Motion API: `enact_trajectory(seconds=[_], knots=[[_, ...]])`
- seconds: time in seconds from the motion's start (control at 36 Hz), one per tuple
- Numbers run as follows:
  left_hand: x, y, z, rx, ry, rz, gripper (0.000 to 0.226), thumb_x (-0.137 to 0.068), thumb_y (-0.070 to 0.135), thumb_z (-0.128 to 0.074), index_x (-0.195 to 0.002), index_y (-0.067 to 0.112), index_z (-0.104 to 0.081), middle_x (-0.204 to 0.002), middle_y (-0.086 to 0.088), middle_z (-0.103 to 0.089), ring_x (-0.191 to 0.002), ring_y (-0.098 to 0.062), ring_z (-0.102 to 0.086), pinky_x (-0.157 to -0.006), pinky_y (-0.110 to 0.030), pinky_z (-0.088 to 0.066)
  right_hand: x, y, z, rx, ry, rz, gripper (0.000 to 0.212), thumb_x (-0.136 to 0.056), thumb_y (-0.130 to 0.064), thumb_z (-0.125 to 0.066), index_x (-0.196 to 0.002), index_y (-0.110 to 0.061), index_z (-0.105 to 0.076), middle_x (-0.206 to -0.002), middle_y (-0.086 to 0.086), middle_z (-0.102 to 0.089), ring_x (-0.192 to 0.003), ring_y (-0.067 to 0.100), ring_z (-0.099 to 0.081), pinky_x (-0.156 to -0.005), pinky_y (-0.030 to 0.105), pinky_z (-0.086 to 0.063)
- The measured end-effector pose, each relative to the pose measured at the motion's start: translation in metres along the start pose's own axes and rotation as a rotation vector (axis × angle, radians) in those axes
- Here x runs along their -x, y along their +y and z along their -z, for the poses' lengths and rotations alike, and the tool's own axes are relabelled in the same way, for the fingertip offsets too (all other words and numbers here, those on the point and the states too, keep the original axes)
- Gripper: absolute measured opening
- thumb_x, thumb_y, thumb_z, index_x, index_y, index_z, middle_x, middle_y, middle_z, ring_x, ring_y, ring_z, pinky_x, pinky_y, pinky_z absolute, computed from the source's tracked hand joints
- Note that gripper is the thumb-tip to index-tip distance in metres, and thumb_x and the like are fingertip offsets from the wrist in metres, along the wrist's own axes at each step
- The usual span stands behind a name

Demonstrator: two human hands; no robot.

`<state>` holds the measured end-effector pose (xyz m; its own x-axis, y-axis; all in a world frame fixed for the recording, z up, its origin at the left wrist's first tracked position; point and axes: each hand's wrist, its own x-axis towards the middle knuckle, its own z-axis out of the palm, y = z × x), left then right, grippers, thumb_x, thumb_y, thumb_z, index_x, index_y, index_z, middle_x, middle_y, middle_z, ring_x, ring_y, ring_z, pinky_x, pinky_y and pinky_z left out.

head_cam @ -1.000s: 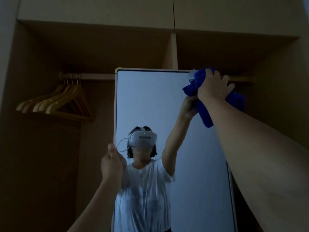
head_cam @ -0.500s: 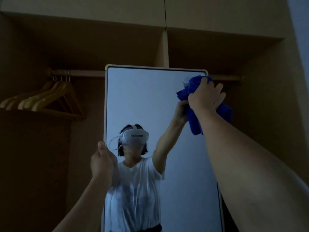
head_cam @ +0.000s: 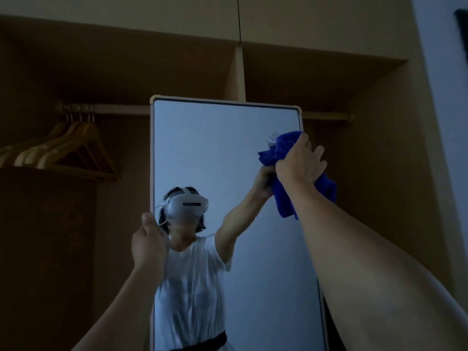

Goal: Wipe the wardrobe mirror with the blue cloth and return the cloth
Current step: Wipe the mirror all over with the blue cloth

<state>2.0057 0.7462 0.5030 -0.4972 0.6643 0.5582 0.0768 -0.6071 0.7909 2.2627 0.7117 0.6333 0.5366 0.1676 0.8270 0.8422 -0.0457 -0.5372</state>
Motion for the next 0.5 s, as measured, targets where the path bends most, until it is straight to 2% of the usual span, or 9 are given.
enact_trajectory(seconds=[0.22, 0.42, 0.5], knots=[[0.001, 0.001, 0.0, -0.017, 0.01, -0.038, 0.056, -0.1, 0.044, -0.024, -0.061, 0.011, -0.047, -0.058, -0.009, -0.048, -0.054, -0.021, -0.046, -0.054, -0.027, -0.035, 0.001, -0.014, -0.005, -0.015, 0.047, 0.075, 0.057, -0.077, -0.02, -0.063, -0.129, -0.015, -0.04, -0.13, 0.007, -0.05, -0.115, 0.031, -0.041, -0.09, 0.046, -0.04], [-0.001, 0.0, 0.0, -0.013, 0.011, 0.043, 0.054, -0.098, 0.05, -0.024, -0.065, 0.014, -0.049, -0.063, -0.009, -0.051, -0.061, -0.023, -0.051, -0.066, -0.034, -0.041, 0.043, -0.016, -0.015, -0.012, 0.026, 0.148, 0.06, -0.074, -0.014, -0.06, -0.131, -0.016, -0.041, -0.14, 0.006, -0.044, -0.118, 0.032, -0.04, -0.094, 0.048, -0.039], [0.001, 0.003, 0.0, -0.012, 0.012, 0.022, 0.053, -0.099, 0.048, -0.024, -0.065, 0.015, -0.048, -0.063, -0.008, -0.051, -0.06, -0.021, -0.05, -0.061, -0.031, -0.04, 0.058, -0.017, -0.016, -0.027, 0.009, 0.163, 0.061, -0.074, -0.014, -0.059, -0.133, -0.015, -0.041, -0.142, 0.006, -0.042, -0.118, 0.032, -0.04, -0.093, 0.049, -0.039]])
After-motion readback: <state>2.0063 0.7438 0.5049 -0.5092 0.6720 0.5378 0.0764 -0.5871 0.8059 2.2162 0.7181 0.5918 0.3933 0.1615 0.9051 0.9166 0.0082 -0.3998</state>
